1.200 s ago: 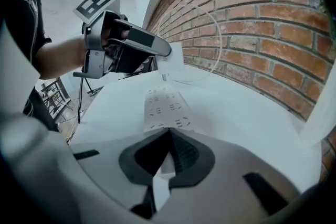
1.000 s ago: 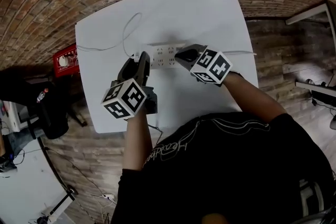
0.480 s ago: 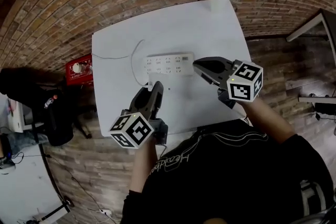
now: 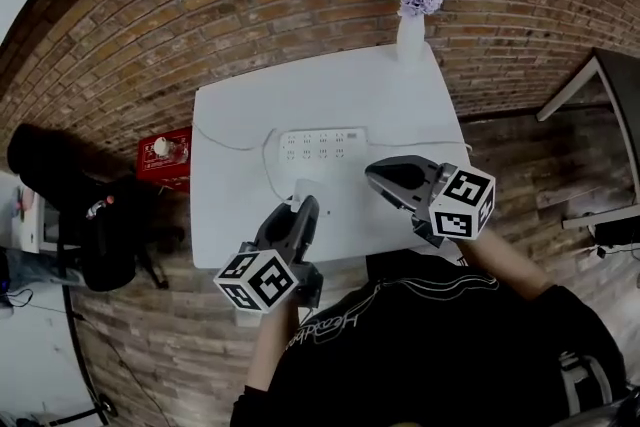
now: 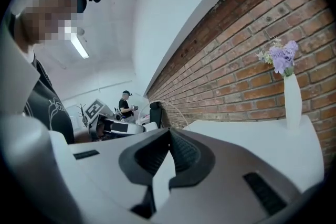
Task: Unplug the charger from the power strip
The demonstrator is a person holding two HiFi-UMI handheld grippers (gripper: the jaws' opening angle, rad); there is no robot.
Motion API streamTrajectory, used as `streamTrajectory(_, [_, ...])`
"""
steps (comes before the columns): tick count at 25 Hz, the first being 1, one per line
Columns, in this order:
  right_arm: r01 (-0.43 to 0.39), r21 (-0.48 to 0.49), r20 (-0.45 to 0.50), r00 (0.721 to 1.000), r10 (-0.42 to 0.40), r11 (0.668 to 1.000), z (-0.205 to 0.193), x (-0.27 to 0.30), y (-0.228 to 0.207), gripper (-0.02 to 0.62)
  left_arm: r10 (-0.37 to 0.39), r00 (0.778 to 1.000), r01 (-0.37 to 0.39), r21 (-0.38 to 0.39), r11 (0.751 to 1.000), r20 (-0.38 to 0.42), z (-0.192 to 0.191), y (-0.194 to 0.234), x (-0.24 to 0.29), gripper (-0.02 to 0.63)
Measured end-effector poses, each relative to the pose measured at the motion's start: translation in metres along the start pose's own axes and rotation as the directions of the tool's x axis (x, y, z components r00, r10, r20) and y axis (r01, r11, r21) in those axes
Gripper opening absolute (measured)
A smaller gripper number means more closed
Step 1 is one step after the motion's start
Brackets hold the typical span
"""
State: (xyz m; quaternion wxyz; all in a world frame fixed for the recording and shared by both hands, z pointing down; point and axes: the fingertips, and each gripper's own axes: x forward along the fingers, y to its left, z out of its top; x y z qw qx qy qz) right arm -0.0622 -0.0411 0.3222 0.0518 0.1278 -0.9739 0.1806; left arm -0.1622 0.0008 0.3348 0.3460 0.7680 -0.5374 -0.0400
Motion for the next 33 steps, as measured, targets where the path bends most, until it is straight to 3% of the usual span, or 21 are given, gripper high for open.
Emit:
streamTrajectory(4, [-0.01, 0.03, 0.037, 0.999, 0.008, 1.0, -0.001, -0.01, 0.011, -0.005, -0.006, 1.0, 0.006, 0.008, 1.0, 0.014, -0.004, -0.008, -0.011, 0.135])
streamTrajectory(14, [0.015, -0.016, -0.002, 1.0, -0.015, 1.0, -0.005, -0.019, 0.024, -0.005, -0.018, 0.999, 0.017, 0.016, 1.0, 0.033, -0.006, -0.017, -0.019, 0.135])
streamTrajectory(33, [0.017, 0.025, -0.037, 0.999, -0.016, 1.0, -0.027, -0.03, 0.026, -0.005, -0.004, 1.0, 0.004, -0.005, 1.0, 0.027, -0.017, -0.02, -0.016, 0.135])
